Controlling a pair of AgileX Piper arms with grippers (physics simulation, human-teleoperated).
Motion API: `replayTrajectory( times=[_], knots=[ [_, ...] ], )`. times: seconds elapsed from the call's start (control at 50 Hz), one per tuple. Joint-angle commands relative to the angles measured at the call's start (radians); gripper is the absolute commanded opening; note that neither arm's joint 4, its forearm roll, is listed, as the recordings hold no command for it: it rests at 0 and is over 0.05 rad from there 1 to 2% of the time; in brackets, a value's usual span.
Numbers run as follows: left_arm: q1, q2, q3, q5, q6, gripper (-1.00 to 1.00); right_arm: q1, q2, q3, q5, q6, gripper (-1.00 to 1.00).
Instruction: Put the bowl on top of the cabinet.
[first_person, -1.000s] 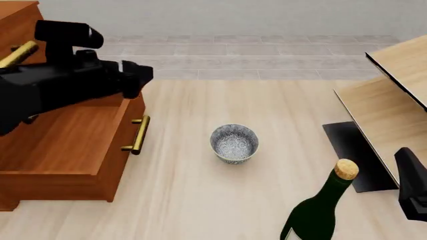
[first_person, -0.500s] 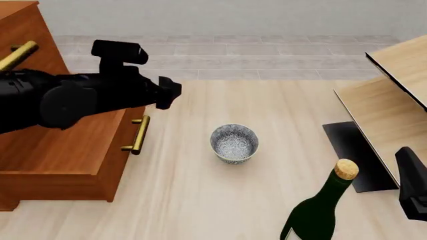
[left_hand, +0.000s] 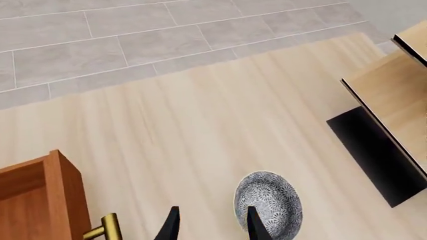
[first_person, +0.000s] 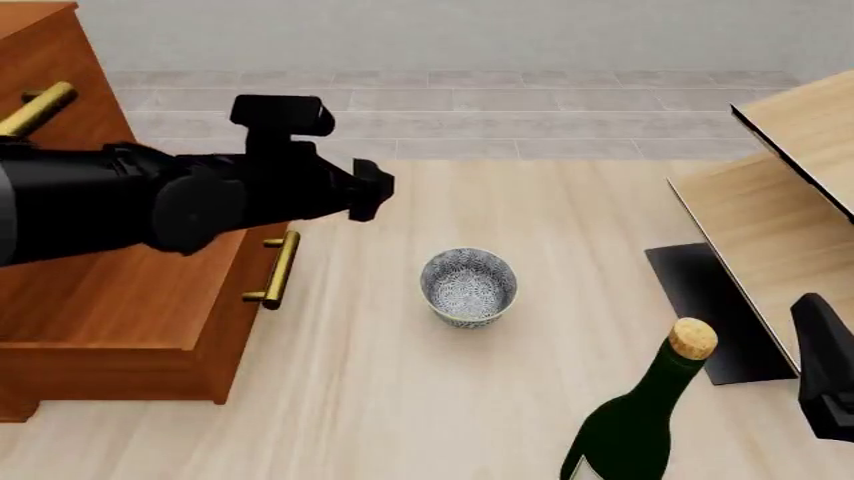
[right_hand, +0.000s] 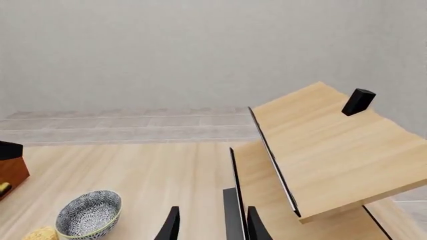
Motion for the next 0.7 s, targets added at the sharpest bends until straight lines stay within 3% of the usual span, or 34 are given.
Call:
replayTrajectory(
  times=[0.02, 0.7],
  knots=[
    [-0.02, 0.05, -0.01, -0.027, -0.041, 1.0, 0.001, 0.0, 0.0, -0.001, 0.0, 1.0],
    [-0.082, 0.215, -0.043, -0.099, -0.08, 1.0, 0.006, 0.0, 0.001, -0.001, 0.001, 1.0]
  ],
)
